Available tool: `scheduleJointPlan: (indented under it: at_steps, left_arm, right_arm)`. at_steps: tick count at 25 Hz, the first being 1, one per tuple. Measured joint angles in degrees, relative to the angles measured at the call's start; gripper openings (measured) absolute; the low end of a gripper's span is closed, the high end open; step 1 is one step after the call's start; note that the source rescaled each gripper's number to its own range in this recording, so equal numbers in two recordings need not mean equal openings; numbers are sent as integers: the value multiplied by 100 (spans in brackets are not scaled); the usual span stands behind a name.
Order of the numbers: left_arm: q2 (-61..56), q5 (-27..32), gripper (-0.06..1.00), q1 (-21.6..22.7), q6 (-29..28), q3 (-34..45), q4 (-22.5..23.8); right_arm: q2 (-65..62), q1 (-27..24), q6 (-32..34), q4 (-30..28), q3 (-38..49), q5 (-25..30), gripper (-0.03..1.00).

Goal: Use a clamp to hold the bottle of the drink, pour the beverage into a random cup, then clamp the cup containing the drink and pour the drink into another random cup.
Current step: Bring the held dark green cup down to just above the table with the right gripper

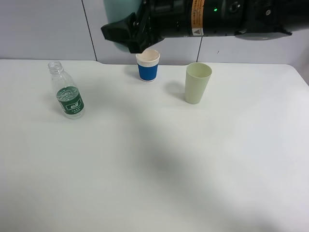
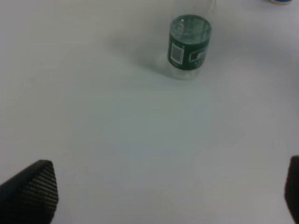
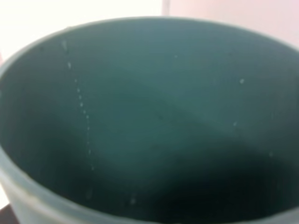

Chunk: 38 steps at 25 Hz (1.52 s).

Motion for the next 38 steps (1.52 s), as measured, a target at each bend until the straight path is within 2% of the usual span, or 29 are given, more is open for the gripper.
scheduleJointPlan:
  at_steps: [3, 6, 12, 18, 25, 31, 38]
  left_arm:
    - [0, 0, 96, 0, 0, 0, 0]
    - [0, 0, 96, 0, 0, 0, 0]
    - [0, 0, 96, 0, 0, 0, 0]
    - [0, 0, 96, 0, 0, 0, 0]
    - [0, 0, 96, 0, 0, 0, 0]
    - [0, 0, 96, 0, 0, 0, 0]
    - [0, 0, 96, 0, 0, 0, 0]
  right_arm:
    - [414, 181, -291, 131, -17, -370, 1]
    - [818, 333, -905, 407, -17, -635, 1]
    - [1484, 563, -2169, 1329, -17, -662, 1]
    - [2005, 611, -2747, 2455, -17, -670, 1]
    - [2664, 611, -3402, 3226, -24, -941, 1]
    - [3232, 611, -3756, 3408, -31, -1511, 1]
    - [3536, 611, -3929, 3464, -33, -1690, 1]
